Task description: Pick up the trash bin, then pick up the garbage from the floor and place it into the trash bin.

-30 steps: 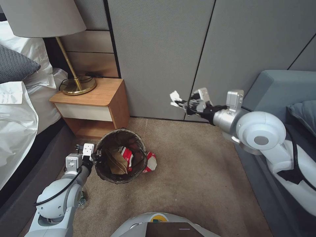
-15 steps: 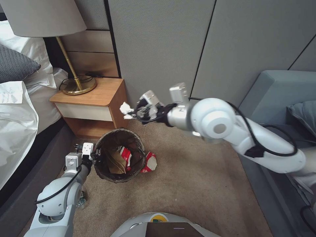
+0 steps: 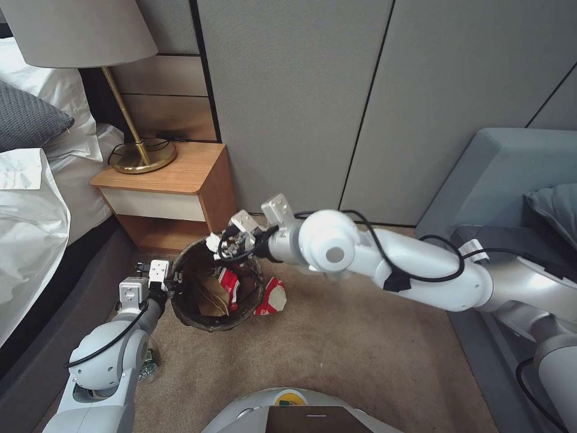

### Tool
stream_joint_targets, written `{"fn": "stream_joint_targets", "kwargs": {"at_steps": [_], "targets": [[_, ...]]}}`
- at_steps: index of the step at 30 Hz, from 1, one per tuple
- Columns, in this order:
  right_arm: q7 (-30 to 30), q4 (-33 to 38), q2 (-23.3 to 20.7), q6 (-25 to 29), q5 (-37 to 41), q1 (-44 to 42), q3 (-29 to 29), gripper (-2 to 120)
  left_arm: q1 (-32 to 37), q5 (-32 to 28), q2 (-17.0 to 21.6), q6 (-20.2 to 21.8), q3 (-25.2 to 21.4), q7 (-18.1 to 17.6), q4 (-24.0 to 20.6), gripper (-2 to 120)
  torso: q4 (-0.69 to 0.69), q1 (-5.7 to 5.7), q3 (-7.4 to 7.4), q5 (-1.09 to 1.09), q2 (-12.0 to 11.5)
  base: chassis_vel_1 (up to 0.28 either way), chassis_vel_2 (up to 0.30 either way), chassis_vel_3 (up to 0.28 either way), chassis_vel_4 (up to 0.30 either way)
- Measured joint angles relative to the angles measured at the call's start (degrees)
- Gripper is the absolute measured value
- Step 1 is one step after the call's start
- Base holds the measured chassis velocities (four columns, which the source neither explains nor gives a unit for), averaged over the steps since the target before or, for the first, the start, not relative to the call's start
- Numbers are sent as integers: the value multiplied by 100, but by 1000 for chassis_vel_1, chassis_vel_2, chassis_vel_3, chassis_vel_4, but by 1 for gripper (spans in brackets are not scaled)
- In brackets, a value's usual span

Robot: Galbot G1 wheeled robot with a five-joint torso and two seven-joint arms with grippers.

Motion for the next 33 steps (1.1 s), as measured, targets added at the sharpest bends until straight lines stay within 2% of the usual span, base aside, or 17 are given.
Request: {"fn": "stream_joint_targets", "kwargs": {"at_steps": [13,20,22,32,33], "targets": [[-17,-558,124,12,-506,-451,-280,0,-40,0,-51,0,7,10,18,0,0,0,0,0,0,0,0,0,0],[-105,-1071,574,61,-717,-579,-428,0,-28,4,-68,0,-32,25,28,0,1,0,0,0,0,0,0,0,0],[-179,-1269,838,101,-807,-611,-453,0,-20,4,-76,0,-38,30,39,0,2,0,0,0,0,0,0,0,0],[-290,-1467,1024,192,-939,-678,-440,-2,-65,35,-104,0,1,43,105,0,0,0,0,0,0,0,0,0,0],[-328,-1503,1048,204,-950,-685,-424,3,-72,43,-110,0,9,48,117,0,0,0,0,1,0,0,0,0,0]]}}
